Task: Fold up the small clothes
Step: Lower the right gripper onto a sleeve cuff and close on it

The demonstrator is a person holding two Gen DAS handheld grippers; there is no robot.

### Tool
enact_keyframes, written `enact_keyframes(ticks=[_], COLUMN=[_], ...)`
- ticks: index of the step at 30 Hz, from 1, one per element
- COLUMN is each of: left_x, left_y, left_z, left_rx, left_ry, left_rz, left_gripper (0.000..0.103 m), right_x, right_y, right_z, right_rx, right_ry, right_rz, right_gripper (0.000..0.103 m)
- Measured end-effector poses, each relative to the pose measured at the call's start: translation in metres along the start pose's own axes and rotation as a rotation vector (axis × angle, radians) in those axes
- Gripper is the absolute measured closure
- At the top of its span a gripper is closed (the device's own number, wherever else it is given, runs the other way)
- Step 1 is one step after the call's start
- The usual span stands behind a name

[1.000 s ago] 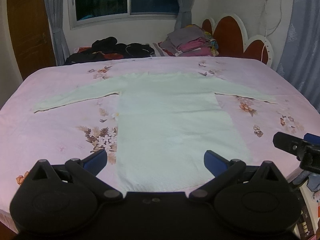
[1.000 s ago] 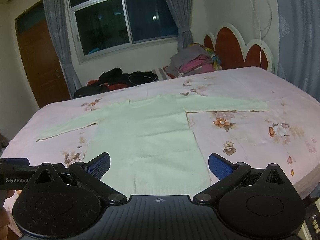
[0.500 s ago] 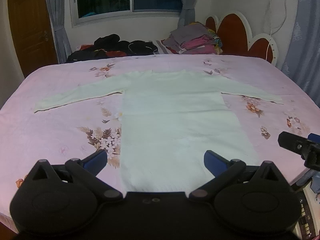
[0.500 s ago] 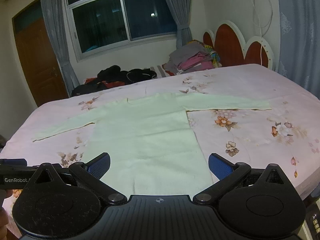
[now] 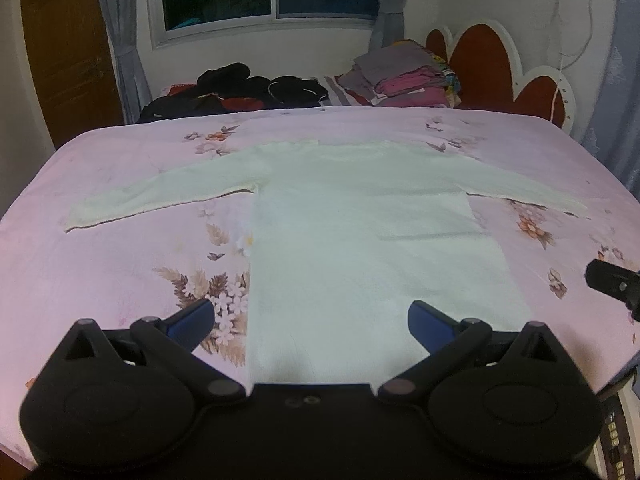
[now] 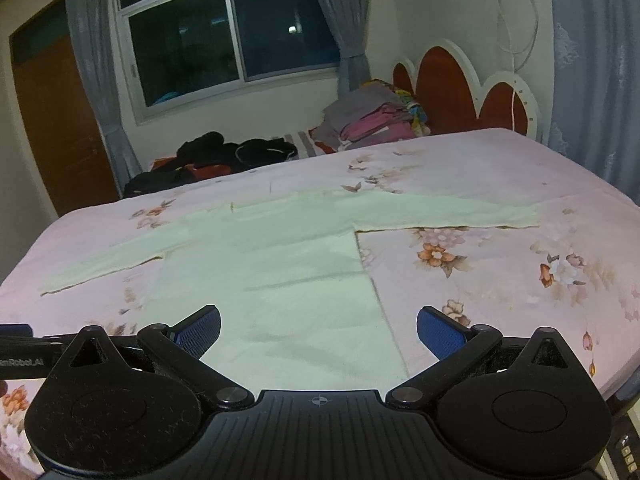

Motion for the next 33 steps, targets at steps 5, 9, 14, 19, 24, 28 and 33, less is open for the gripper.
enact_keyframes(ticks=[5,9,14,19,24,28,33], left_x=[0.014,0.027,0.041,0.059,0.073,0.082,0.091], left_y=[0.024,0.047,0.079,0.11,0.146,0.174,0.197], left_z=[0.005,0.008,0.01,0.006,0.0,-0.004,-0.011], left_rx=[0.025,0.043,0.053,0.064,0.07,0.074,0.077], left_ry=[-0.004,-0.008,-0.034,-0.043,-0.05,-0.057,-0.033], left_rz=[-0.001,0.006,0.027,0.021,0.036,0.059,0.073], left_gripper=[0.0,0.0,0.0,0.0,0.0,0.0,0.0], right_x=[0.011,0.023,0.039,0.053,0.066,0.072,0.075], right_y=[0.03,0.059,0.097,0.134,0.175,0.212,0.254], right_z=[-0.018,-0.038,-0.06,-0.087,-0.129,-0.17,-0.239], right_rx=[-0.023,-0.043,-0.059,-0.105,-0.121,-0.155,-0.237], right_ry=[0.02,0.039,0.053,0.052,0.114,0.164,0.274], right_rz=[0.0,0.012,0.02,0.032,0.041,0.066,0.11], right_gripper=[0.0,0.0,0.0,0.0,0.0,0.0,0.001])
Point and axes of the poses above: each gripper's, at about its wrist camera, not at the fingertips, and y roughly the way its jaws point, z to its left, x to its top, the point moved 10 cm from there along y, roughly the way its jaws point, and after that the axes turned 3 degrees about -x, right-handed, at the moved point
